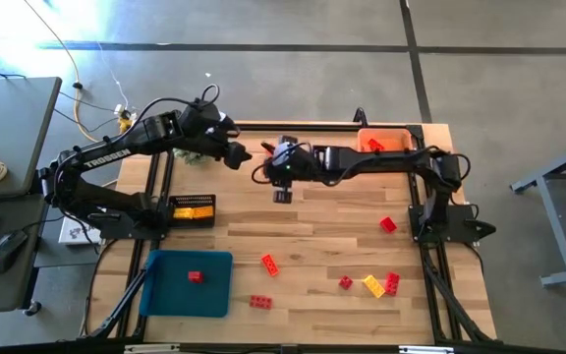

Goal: Sort & place blocks by color
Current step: Put the yellow game piece into the black bin

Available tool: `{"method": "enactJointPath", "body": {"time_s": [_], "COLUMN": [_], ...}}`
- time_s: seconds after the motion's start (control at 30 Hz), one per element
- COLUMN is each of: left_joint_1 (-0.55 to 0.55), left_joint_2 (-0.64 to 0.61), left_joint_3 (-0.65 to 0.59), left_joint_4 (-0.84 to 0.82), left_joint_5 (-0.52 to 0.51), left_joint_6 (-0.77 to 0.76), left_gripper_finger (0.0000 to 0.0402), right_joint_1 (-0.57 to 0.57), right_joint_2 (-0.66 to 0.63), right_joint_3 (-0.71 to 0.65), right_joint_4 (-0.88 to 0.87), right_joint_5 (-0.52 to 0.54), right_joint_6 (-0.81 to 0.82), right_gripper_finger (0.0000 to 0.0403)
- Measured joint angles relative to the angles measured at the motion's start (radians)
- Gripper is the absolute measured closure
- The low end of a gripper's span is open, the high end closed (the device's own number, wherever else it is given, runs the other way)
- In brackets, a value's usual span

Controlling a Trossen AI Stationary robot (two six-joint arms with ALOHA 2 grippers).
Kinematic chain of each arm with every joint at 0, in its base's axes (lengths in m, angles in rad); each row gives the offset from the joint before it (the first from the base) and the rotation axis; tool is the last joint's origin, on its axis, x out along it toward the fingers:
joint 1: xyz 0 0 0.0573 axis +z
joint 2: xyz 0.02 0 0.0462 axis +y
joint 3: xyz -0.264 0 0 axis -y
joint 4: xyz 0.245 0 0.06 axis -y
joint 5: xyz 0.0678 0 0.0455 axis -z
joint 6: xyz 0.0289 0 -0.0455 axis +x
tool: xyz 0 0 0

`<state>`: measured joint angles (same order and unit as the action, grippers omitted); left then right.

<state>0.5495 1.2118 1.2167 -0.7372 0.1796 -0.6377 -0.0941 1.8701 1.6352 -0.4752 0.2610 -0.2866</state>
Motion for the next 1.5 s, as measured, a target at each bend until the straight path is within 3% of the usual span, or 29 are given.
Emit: {"method": "enactJointPath", "body": {"time_s": [0.43,0.77,1.03,1.5], "left_joint_1": [0.0,-0.003,-0.004,-0.003], "left_joint_2": [0.0,-0.001,0.001,0.001], "left_joint_3": [0.0,0.0,0.0,0.0], "left_joint_4": [0.004,0.006,0.053,0.052], "left_joint_5": [0.021,0.026,0.109,0.141], "left_joint_6": [-0.025,-0.023,-0.001,-0.006], "left_gripper_finger": [0.0202,0.0202,0.0202,0.0206], "right_joint_1": [0.056,0.056,0.055,0.055], "right_joint_2": [-0.019,-0.019,-0.019,-0.019], "right_joint_3": [0.0,0.0,0.0,0.0], "right_joint_4": [0.115,0.193,0.222,0.279], "right_joint_5": [0.106,0.105,0.096,0.109], "right_joint_6": [-0.037,-0.028,-0.007,-0.007], "right_gripper_finger": [0.0287,0.0287,0.0287,0.0287]}}
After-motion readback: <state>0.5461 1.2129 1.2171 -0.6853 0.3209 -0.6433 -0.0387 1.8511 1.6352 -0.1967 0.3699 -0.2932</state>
